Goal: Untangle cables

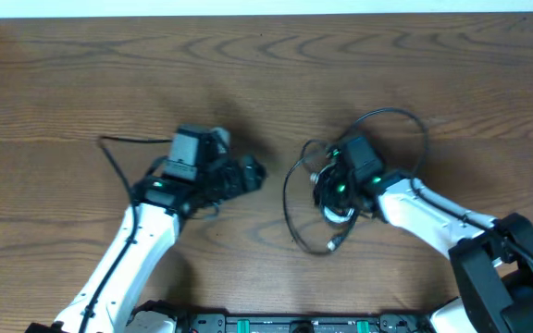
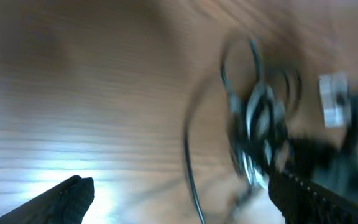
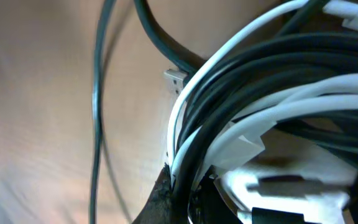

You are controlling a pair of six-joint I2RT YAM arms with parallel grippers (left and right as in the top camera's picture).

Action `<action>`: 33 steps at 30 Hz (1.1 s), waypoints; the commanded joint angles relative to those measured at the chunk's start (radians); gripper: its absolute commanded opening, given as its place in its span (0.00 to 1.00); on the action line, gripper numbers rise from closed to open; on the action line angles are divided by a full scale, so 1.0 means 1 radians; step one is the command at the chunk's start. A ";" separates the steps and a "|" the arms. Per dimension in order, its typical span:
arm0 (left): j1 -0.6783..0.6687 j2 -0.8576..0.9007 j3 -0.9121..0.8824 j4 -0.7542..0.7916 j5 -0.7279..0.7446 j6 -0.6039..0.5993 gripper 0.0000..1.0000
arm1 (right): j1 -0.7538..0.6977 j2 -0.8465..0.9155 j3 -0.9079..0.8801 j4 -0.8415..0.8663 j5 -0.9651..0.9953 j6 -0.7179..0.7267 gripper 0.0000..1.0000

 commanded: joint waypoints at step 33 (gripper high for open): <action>-0.358 0.024 0.010 0.140 -0.279 -0.103 0.82 | -0.338 -0.706 0.080 -0.504 0.293 -0.042 0.99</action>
